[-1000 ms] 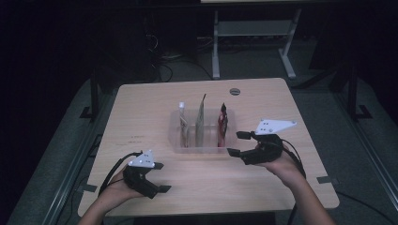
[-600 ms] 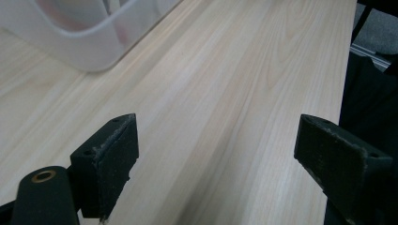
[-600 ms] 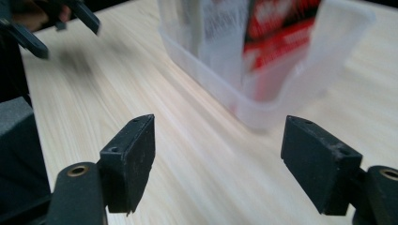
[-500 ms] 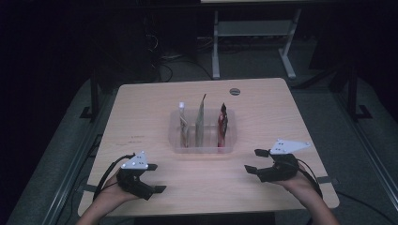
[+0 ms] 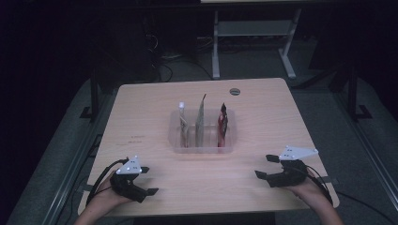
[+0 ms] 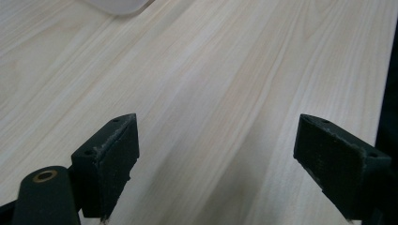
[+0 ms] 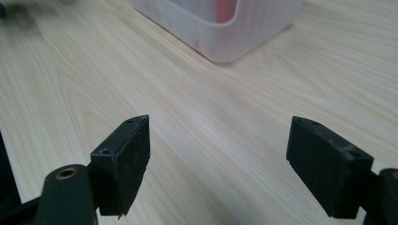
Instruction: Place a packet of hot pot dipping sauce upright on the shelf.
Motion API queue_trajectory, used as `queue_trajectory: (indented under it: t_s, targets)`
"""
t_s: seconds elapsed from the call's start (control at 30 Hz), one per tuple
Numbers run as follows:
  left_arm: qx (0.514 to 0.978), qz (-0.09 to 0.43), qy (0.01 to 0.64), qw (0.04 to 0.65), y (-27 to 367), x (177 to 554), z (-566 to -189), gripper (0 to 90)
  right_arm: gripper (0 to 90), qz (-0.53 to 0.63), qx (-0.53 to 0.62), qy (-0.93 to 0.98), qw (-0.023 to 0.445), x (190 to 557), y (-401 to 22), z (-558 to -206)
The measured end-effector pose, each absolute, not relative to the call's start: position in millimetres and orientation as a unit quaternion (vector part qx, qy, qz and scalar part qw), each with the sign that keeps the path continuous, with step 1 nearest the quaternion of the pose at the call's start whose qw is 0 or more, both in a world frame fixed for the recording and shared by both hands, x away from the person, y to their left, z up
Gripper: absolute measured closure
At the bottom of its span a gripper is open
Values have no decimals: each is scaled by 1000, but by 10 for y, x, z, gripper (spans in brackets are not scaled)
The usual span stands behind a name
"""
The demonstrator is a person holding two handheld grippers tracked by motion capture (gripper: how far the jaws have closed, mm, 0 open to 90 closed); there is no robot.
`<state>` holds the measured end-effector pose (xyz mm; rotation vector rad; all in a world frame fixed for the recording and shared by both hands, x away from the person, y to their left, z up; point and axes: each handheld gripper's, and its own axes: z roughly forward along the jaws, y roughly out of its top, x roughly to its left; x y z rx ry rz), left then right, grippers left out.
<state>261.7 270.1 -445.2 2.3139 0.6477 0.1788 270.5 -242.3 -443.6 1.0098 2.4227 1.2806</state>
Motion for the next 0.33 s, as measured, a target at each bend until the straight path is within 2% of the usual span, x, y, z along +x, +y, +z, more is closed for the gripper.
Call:
queue_trajectory:
  t_s: [0.33]
  targets:
    - [901, 72, 246, 350, 2705, 2626, -4454, 140, 191, 432, 343, 826, 115, 2721, -2431, -4469]
